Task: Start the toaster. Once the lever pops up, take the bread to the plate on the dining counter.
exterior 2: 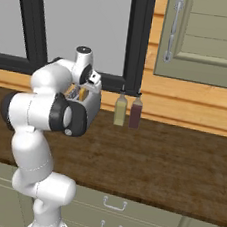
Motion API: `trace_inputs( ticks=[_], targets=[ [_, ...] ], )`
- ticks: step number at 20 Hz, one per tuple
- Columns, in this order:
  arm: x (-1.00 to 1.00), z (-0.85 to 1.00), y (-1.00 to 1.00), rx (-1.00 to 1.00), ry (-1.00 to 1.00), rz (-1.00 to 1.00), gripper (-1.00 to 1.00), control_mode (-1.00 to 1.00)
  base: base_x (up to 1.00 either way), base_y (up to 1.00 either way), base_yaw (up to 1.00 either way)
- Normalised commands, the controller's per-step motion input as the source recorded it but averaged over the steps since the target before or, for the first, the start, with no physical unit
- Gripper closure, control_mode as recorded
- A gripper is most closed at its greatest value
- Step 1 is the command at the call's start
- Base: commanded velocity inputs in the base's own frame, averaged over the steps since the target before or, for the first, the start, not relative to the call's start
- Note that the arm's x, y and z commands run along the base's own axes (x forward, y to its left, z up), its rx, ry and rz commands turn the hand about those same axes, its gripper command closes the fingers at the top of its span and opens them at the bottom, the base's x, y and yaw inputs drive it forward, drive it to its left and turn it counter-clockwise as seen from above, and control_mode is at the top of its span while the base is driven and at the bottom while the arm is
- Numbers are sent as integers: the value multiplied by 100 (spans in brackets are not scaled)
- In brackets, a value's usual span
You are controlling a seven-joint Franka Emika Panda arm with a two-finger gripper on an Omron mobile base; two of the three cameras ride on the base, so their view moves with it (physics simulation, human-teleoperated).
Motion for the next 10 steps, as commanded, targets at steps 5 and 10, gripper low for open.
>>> trace_inputs(
  ticks=[5,10],
  targets=[
    [-20,90,4,-11,-4,11,100,-100,0,0,0],
    [-45,71,13,-22,-8,14,100,-100,0,0,0]
  ],
)
